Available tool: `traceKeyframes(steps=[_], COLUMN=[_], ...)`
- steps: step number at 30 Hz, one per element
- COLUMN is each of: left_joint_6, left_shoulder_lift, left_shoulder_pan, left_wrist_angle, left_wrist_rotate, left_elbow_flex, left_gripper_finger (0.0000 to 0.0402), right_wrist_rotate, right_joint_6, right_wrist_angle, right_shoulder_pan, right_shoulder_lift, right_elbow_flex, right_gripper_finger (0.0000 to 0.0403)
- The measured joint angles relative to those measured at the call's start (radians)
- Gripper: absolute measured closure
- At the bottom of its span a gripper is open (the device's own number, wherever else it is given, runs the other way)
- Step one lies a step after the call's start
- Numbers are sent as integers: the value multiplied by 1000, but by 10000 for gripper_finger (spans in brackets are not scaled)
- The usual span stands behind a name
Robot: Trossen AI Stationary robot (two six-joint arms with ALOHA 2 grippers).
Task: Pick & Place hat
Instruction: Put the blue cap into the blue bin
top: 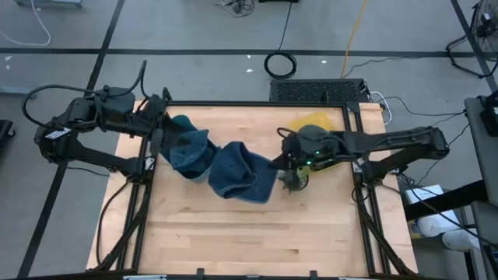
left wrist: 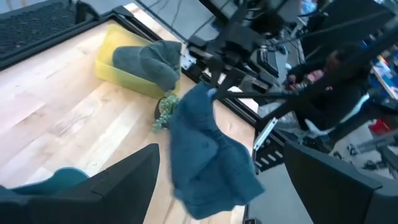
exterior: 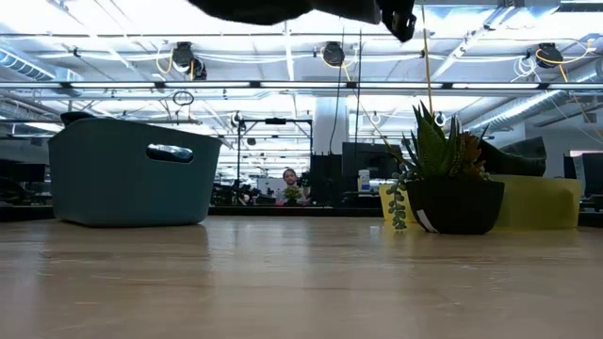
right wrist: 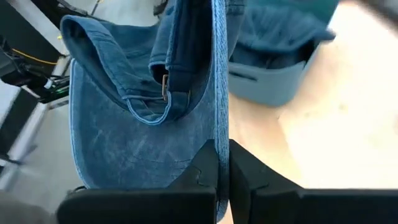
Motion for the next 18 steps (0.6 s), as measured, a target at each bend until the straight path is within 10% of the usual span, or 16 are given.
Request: traceKeyframes(steps=[18], left_joint_6=[-97], left_shoulder_lift=[0], left_shoulder_pan=[0], left_wrist_angle=[112], left_wrist_rotate=[-128], left_elbow_flex=[0], left_gripper_finger=[50], right_wrist_rotate=[244], right_joint_6=[-374], right_wrist_angle=[4], right_shoulder_pan=[85], right_shoulder_lift=[-175], right_elbow_flex=[0], right_gripper_finger=[403])
